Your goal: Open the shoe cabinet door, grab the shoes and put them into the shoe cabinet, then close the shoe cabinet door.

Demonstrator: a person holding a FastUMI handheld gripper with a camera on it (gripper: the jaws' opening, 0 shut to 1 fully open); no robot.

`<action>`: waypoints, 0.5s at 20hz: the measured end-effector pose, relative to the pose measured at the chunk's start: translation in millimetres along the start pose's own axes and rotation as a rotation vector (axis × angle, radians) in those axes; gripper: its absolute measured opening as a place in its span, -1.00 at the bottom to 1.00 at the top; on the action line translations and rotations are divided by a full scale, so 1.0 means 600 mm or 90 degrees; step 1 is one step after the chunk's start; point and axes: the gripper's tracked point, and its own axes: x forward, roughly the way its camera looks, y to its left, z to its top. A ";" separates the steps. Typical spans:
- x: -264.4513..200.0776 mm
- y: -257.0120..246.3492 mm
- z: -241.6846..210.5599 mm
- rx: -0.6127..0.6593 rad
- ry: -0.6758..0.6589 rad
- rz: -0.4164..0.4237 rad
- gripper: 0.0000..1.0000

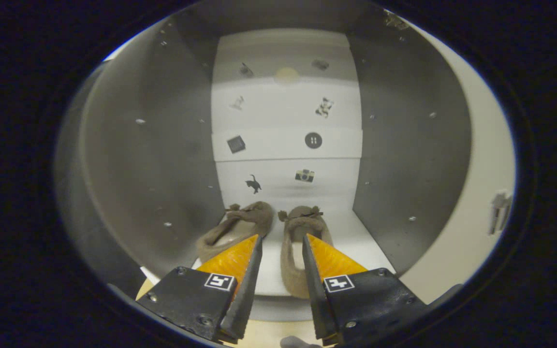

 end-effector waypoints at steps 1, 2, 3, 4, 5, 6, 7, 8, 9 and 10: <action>-0.045 0.005 0.003 -0.004 -0.019 0.006 0.08; -0.087 0.009 -0.001 -0.007 -0.033 0.006 0.08; -0.127 0.010 0.001 -0.005 -0.044 0.010 0.26; -0.172 0.011 0.002 -0.005 -0.056 0.020 0.44; -0.208 0.017 0.002 -0.005 -0.064 0.031 0.62; -0.246 0.018 -0.001 -0.005 -0.071 0.040 0.79; -0.281 0.018 -0.007 -0.008 -0.073 0.050 0.97; -0.318 0.016 -0.014 -0.014 -0.076 0.054 0.97; -0.352 0.013 -0.020 -0.022 -0.081 0.060 0.97; -0.387 0.009 -0.031 -0.027 -0.080 0.065 0.98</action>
